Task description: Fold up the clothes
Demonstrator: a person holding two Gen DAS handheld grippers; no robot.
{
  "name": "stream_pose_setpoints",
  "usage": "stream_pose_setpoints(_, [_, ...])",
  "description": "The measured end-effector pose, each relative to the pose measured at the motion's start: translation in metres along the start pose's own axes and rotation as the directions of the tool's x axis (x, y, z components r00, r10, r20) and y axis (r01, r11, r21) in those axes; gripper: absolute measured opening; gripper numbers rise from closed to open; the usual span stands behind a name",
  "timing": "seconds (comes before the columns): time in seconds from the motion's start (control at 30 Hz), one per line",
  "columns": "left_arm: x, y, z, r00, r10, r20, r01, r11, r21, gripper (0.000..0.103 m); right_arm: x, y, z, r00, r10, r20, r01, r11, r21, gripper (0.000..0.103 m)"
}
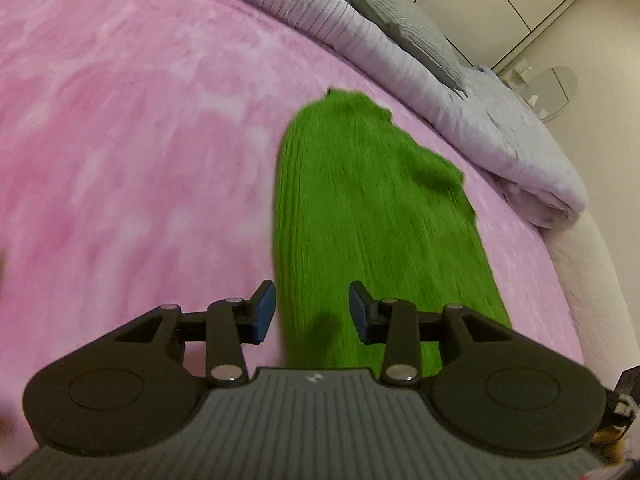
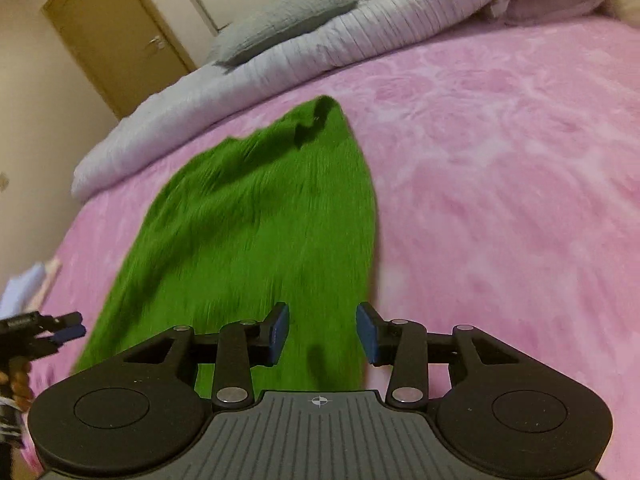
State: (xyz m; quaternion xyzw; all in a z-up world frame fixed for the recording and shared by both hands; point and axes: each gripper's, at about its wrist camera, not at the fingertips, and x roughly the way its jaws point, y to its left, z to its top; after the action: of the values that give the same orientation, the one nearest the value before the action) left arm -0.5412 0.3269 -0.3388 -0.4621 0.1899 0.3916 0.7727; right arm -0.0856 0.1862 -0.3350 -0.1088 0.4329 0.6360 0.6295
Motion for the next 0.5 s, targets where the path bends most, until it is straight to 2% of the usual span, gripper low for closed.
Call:
stream_pose_setpoints(0.1, [-0.031,-0.005,-0.031,1.0,0.009,0.01,-0.01,1.0,0.015,0.035,-0.035,0.019,-0.036,0.999,-0.034,0.017,0.036,0.996,-0.083,0.041])
stream_pose_setpoints(0.2, [-0.046,-0.044,-0.054,1.0,0.017,-0.026,-0.012,0.986,0.167,0.036,-0.054,0.023,-0.058,0.998,-0.065,-0.027,0.064,0.997,-0.053,0.041])
stream_pose_setpoints(0.3, [-0.043,-0.08,-0.072,0.996,-0.002,-0.084,0.029,0.949,0.313,0.036,-0.063,0.014,-0.07,0.993,-0.102,-0.064,0.106,0.992,0.064,0.041])
stream_pose_setpoints(0.37, [-0.037,-0.1,-0.084,0.994,0.012,-0.107,0.03,0.925,0.38,0.036,-0.068,0.007,-0.076,0.989,-0.121,-0.089,0.133,0.982,0.137,0.041])
stream_pose_setpoints(0.43, [-0.03,-0.118,-0.096,0.993,0.03,-0.116,0.024,0.898,0.439,0.036,-0.073,0.005,-0.081,0.989,-0.115,-0.098,0.129,0.979,0.156,0.041])
stream_pose_setpoints(0.5, [-0.02,-0.139,-0.11,0.992,0.038,-0.121,0.031,0.85,0.525,0.036,-0.079,0.007,-0.084,0.986,-0.127,-0.104,0.142,0.979,0.146,0.041])
